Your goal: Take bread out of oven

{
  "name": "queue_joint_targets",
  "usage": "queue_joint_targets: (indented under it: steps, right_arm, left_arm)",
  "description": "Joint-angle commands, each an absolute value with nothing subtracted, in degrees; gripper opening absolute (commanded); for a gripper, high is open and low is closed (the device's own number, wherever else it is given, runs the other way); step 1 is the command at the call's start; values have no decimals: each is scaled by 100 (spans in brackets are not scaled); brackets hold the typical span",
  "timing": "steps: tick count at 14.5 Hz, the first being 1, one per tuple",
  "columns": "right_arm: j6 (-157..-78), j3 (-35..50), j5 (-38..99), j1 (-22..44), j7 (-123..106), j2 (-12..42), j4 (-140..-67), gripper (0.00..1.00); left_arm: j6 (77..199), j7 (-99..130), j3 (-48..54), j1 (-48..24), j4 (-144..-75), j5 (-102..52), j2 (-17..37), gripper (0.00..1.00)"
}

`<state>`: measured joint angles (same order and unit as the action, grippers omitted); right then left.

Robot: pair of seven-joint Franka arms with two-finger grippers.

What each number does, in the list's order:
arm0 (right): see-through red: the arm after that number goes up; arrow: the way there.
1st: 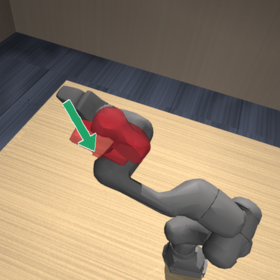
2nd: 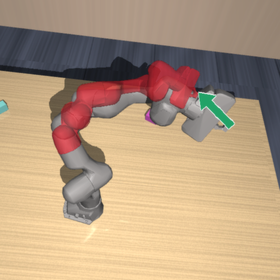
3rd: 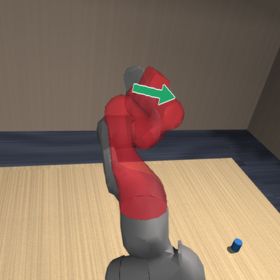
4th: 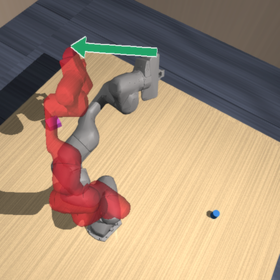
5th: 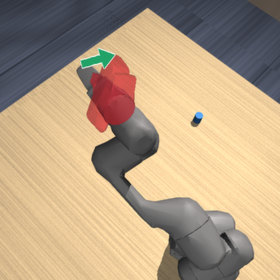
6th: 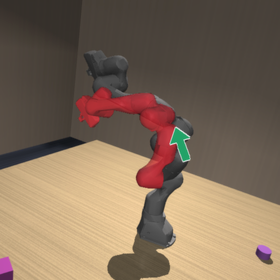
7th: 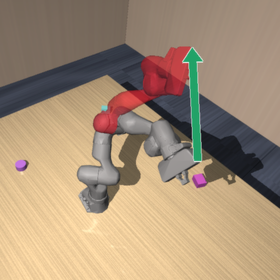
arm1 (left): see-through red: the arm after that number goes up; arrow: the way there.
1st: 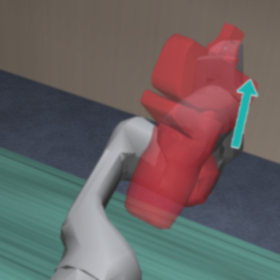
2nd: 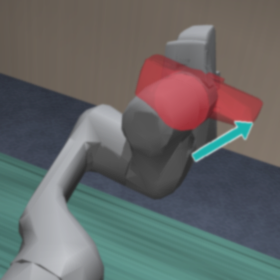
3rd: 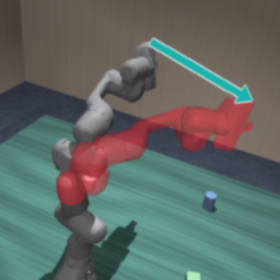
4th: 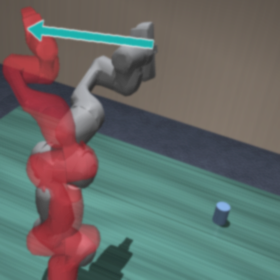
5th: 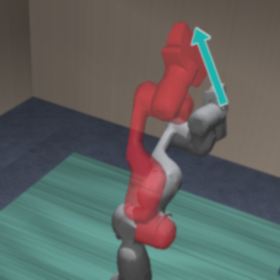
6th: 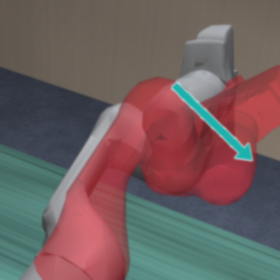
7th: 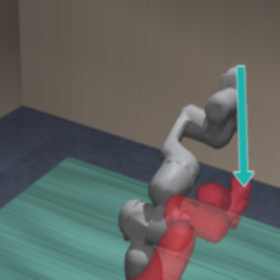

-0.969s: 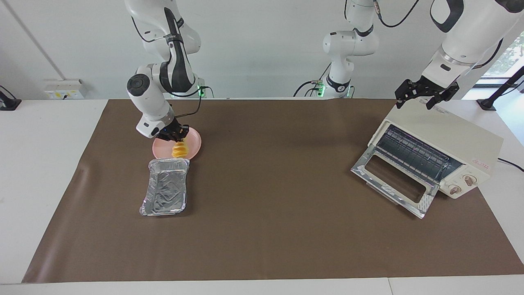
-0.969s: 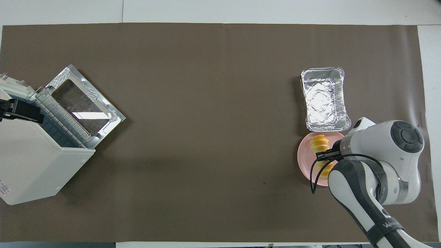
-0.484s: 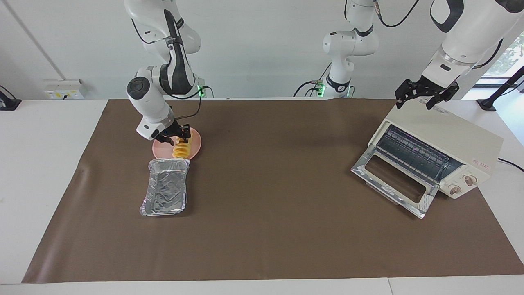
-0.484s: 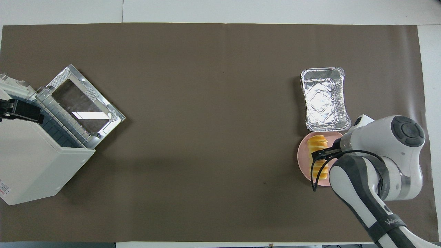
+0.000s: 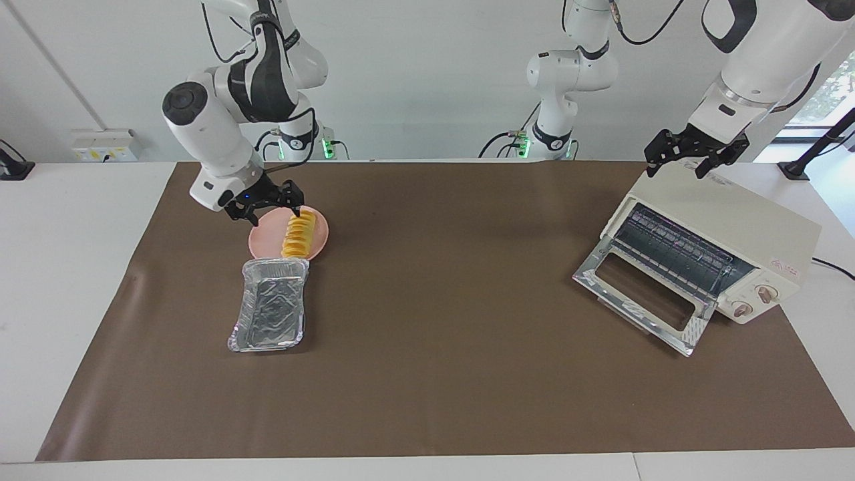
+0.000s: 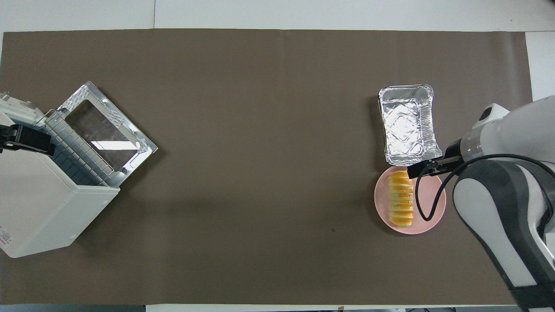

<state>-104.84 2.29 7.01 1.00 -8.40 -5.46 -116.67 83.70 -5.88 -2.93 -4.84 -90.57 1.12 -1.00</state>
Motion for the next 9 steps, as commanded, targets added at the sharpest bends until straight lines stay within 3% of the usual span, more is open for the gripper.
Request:
queue_joint_targets:
  steps: [1,5,9]
  right_arm:
    - [-9714,246,633,9,-738,-509,-10769,100]
    - [-9054,246,168,-114,-738,-501,-9810,100]
    - [-8965,264,114,-185,-537,-483,-9720,100]
  left_arm:
    - [8481,-650,-281,-457,-9229,132,-220,100]
    - [8481,-650,-281,-457,-9229,132,-228,100]
    - [8481,-650,-281,-457,-9229,132,-220,100]
